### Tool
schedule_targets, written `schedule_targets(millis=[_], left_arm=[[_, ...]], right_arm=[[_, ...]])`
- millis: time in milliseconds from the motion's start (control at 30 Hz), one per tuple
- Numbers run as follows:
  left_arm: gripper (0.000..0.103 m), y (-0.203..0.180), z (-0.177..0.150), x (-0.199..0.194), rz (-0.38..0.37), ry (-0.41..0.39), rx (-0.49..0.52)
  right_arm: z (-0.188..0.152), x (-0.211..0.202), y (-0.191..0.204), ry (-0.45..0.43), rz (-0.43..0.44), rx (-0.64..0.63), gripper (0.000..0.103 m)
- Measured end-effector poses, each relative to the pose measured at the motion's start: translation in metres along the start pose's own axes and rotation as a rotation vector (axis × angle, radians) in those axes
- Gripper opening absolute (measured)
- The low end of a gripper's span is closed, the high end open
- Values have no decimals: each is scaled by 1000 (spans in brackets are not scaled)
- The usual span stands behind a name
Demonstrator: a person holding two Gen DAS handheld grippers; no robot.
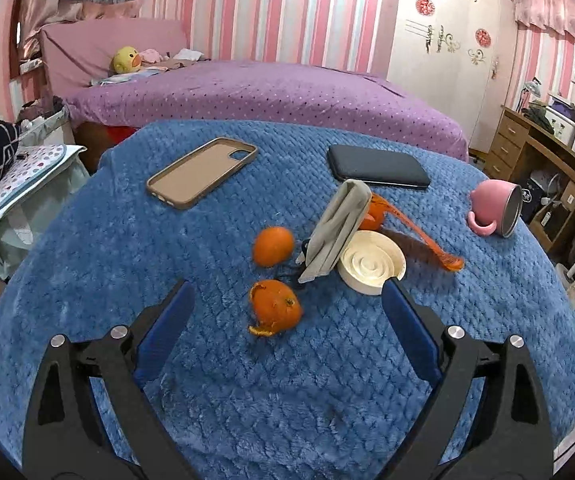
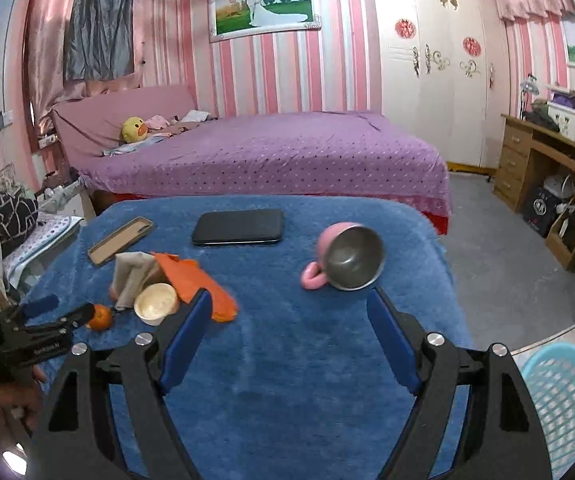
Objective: Collect trash
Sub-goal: 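Grasp the orange peel with the left tool while the right tool grasps the orange snack packet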
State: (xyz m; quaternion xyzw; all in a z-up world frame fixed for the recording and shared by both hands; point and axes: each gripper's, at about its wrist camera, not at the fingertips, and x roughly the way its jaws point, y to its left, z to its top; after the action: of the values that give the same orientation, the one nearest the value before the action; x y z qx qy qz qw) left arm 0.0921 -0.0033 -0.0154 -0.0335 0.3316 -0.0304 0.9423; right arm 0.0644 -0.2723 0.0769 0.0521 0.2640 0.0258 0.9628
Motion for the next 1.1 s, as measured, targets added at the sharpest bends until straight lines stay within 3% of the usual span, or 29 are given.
schedule_targets(millis=[267,700,1000,1100], left_arm=[[91,15,-1,14,23,21,-7],[91,30,-11,25,31,74,-3],[86,24,-7,34,3,90,-8],[78,22,-6,47,-3,132,-12]], right_arm=[[-4,17,33,18,14,-41,78],[-6,26,41,42,23,-44,78],[-15,43,53,88,39,-79,78],[-18,50,60,106,39,-90,78]])
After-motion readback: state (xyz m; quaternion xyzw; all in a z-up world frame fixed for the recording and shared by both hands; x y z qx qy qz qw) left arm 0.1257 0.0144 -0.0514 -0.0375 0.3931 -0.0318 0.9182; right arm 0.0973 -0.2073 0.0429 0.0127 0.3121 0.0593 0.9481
